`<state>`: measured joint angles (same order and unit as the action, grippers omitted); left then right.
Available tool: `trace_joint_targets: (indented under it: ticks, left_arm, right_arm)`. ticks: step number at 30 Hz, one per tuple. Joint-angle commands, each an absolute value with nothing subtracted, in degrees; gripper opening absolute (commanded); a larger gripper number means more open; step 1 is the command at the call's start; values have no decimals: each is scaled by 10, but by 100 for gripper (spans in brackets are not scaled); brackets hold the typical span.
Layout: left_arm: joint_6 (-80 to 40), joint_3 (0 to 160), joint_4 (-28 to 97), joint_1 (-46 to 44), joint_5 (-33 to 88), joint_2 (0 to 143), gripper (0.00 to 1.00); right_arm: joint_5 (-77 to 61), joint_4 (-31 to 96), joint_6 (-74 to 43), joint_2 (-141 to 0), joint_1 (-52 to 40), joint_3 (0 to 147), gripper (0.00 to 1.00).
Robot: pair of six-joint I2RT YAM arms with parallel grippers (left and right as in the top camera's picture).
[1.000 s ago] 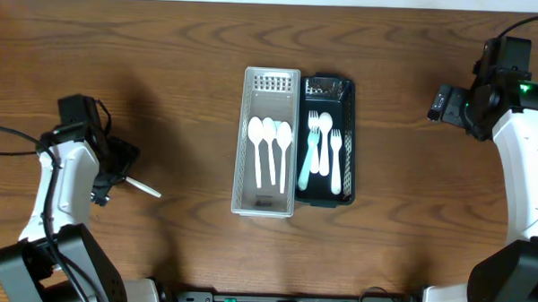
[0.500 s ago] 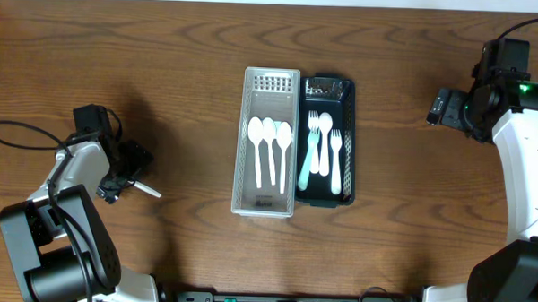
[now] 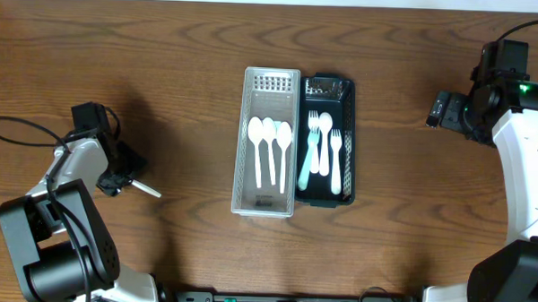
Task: Pack container
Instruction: 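Lower the left gripper onto the last white spoon and grasp it, then carry the spoon into the silver basket and release it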
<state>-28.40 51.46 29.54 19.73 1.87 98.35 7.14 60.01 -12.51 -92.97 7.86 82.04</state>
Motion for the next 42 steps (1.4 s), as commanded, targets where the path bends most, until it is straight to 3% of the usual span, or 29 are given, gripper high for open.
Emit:
trace_joint_targets:
  ticks: [1,7,17,23,33,42]
  left_arm:
    - [-281,494,298,197,57,1022,41]
    - [-281,495,305,197,57,1022,33]
    - [-290,555,383,197,53,974,7]
    - [-266,626,452,176,51,889,6]
    - [-237,727,499,-29,51,769,6]
    - [-146,726,466,-233,49,814,6]
  right_arm:
    - [75,601,-117,-933,80,820,99]
    - [75,602,-117,-933,80,820,99]
    - [75,600,-117,-933,80,820,99]
    - [75,594,-117,-933,80,820,99]
    - [75,580,-117,-933,80,820,99]
    - [75,567,-117,-933,80,820,99]
